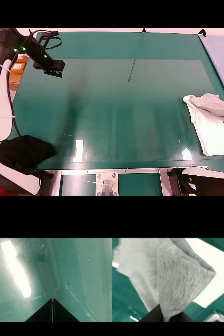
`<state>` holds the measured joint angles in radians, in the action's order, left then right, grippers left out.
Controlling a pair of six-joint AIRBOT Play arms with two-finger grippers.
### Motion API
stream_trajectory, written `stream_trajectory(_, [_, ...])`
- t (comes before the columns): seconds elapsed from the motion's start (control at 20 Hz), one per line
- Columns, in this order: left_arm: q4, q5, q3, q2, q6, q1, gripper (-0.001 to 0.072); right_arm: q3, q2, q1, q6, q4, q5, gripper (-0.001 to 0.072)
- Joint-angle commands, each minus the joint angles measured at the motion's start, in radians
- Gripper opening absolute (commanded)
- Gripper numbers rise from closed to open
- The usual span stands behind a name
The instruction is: Fold the shirts.
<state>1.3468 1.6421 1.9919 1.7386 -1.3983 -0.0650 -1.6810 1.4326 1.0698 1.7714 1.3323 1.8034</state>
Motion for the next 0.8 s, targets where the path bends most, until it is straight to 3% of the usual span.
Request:
stream_trajectory(0.0, [-0.002, 0.003, 0.000, 0.001, 0.000, 0.000, 0.0026, 0.175, -0.011, 0.005, 0.025, 0.158, 0.039, 0.0014])
stream_trajectory(0.1, [-0.002, 0.011, 0.000, 0.001, 0.000, 0.000, 0.0026, 0.315, -0.010, 0.005, 0.026, 0.245, 0.037, 0.0017])
stream_trajectory(0.15, [-0.003, 0.013, 0.000, 0.001, 0.000, 0.000, 0.0026, 0.376, -0.009, 0.005, 0.025, 0.290, 0.036, 0.0126])
stream_trajectory(0.2, [-0.004, 0.012, 0.000, 0.001, 0.000, 0.000, 0.0026, 0.425, -0.004, 0.005, 0.026, 0.329, 0.029, 0.0436])
stream_trajectory(0.25, [-0.004, 0.008, 0.000, 0.001, 0.000, 0.000, 0.0026, 0.447, 0.007, 0.005, 0.028, 0.343, 0.029, 0.0604])
stream_trajectory(0.3, [-0.004, 0.008, 0.000, 0.001, 0.000, 0.000, 0.0026, 0.445, 0.021, 0.005, 0.031, 0.340, 0.031, 0.0604])
stream_trajectory(0.4, [-0.008, 0.012, 0.000, 0.000, 0.000, 0.000, 0.0026, 0.412, 0.032, -0.007, 0.032, 0.235, 0.028, 0.0603])
stream_trajectory(0.45, [-0.012, 0.018, 0.000, -0.002, 0.000, 0.000, 0.0026, 0.380, 0.038, -0.024, 0.031, 0.151, 0.017, 0.0556])
stream_trajectory(0.5, [-0.022, 0.026, 0.001, -0.005, -0.001, 0.000, 0.0025, 0.344, 0.038, -0.052, 0.014, 0.052, -0.007, 0.0265])
stream_trajectory(0.55, [-0.023, 0.038, 0.000, -0.011, -0.015, 0.000, 0.0025, 0.307, 0.038, -0.092, -0.021, -0.046, -0.035, 0.0051])
stream_trajectory(0.75, [-0.026, 0.045, -0.026, -0.084, -0.091, -0.013, 0.0025, 0.238, 0.009, -0.334, -0.138, -0.260, -0.183, 0.0013])
